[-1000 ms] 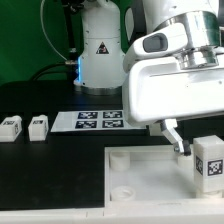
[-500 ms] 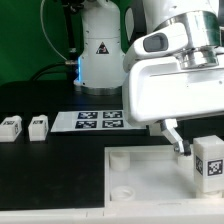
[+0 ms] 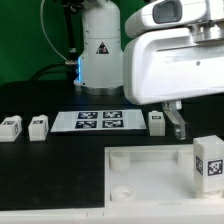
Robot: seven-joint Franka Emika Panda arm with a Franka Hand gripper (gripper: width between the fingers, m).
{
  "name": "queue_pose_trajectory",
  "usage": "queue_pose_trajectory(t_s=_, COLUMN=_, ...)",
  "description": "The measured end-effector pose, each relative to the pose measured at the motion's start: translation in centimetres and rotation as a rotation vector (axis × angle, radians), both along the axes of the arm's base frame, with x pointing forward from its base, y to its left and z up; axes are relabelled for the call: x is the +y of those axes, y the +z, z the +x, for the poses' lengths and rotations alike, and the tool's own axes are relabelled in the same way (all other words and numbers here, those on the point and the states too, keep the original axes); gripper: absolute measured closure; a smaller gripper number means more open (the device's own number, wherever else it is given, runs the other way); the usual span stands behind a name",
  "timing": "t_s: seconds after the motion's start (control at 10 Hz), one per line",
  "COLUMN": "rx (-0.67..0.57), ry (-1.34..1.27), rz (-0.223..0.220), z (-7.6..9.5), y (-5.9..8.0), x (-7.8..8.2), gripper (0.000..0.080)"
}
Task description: Assemble one leg
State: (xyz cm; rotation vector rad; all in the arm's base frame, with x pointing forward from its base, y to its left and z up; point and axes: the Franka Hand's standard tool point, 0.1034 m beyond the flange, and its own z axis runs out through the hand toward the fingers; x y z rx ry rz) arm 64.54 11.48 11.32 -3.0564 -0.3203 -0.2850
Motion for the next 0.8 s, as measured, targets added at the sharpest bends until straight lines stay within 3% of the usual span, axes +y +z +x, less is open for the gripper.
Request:
queue_pose_trajectory(t_s=0.1, rx=0.091, ry=0.006, rz=-0.012, z=-0.13, y=-0.89, x=-0.24, gripper=0.015)
queue_pose_trajectory(t_s=0.8, rx=0.097, ry=0.006, rz=-0.013, z=-0.17, y=-0.93, x=-0.27, gripper=0.015)
